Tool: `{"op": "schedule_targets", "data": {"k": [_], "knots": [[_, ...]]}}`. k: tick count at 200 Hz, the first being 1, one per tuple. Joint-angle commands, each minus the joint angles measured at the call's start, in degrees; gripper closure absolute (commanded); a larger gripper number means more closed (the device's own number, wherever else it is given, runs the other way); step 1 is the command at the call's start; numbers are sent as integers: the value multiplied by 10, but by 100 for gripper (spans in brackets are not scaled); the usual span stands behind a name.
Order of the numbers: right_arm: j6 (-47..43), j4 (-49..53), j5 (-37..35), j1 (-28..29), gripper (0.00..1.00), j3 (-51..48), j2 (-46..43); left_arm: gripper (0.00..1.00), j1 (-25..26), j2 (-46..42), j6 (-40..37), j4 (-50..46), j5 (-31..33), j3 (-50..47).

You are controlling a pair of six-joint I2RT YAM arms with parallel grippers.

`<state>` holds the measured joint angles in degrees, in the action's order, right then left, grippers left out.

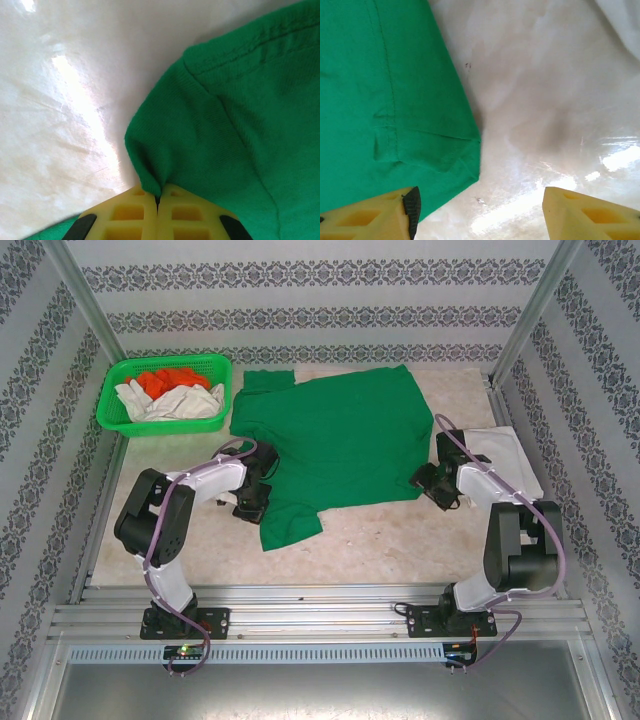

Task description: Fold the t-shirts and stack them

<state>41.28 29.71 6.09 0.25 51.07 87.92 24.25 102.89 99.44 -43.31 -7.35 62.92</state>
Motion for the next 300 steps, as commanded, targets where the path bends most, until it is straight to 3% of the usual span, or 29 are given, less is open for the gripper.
{"op": "schedule_targets", "data": {"k": [1,30,86,157,185,203,228,278,293,300], "knots": [[-17,23,20,8,37,35,28,100,-6,43,-7,33,9,-39],[-61,52,-1,27,40,85,67,100,-8,38,-12,40,7,-47],[-182,162,-112,103,28,214,168,100,-14,28,-15,47,6,-59],[-192,195,-132,110,49,251,242,100,-21,19,-21,51,6,-67],[-187,196,-148,90,68,245,233,100,-27,13,-21,53,8,-75],[-178,187,-149,70,74,233,217,100,-30,13,-24,53,8,-76],[-168,173,-140,35,76,212,193,100,-33,14,-27,52,9,-76],[-143,153,-130,-27,90,182,158,100,-41,11,-38,51,8,-80],[-133,146,-129,-43,90,173,142,100,-43,9,-41,51,8,-82],[-128,142,-129,-49,82,168,134,100,-45,8,-43,51,8,-83]]}}
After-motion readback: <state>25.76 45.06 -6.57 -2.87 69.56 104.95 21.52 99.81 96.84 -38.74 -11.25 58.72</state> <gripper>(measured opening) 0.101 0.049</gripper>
